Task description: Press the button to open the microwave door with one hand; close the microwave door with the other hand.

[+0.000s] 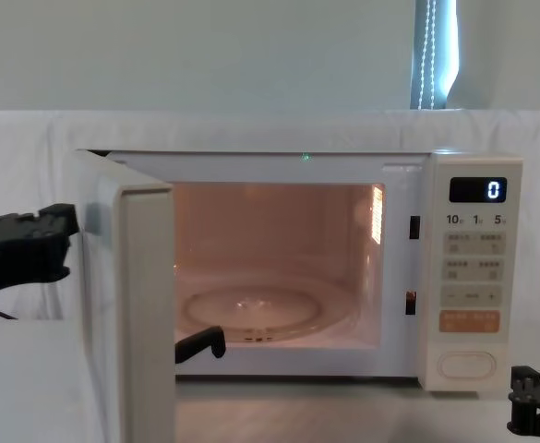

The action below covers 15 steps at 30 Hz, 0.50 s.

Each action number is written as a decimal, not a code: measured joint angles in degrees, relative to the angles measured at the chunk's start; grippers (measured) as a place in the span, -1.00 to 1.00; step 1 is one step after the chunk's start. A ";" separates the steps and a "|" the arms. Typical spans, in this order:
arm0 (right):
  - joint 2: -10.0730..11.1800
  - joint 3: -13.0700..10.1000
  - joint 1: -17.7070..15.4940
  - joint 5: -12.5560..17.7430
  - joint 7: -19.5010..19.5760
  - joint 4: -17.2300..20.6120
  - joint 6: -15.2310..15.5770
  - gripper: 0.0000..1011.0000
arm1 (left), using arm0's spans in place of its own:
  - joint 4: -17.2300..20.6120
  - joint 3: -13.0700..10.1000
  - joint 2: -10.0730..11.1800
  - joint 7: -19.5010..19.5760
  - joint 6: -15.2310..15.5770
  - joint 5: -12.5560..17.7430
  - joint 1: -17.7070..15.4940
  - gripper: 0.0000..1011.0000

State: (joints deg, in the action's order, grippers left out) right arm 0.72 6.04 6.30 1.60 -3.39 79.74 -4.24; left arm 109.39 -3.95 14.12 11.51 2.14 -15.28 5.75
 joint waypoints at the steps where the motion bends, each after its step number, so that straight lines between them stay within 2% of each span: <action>1: 0.00 0.00 0.00 0.00 0.00 0.00 0.00 -1.00 | -0.30 -0.31 0.18 0.16 0.20 -0.03 -0.53 -1.00; 15: 0.00 0.00 0.00 0.00 0.00 0.00 0.00 -1.00 | -4.62 -3.99 0.88 1.62 1.13 -0.13 -6.39 -1.00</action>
State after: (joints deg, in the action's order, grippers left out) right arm 0.72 6.05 6.30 1.60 -3.39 79.73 -4.24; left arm 104.77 -7.94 15.00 13.14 3.27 -15.40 -0.64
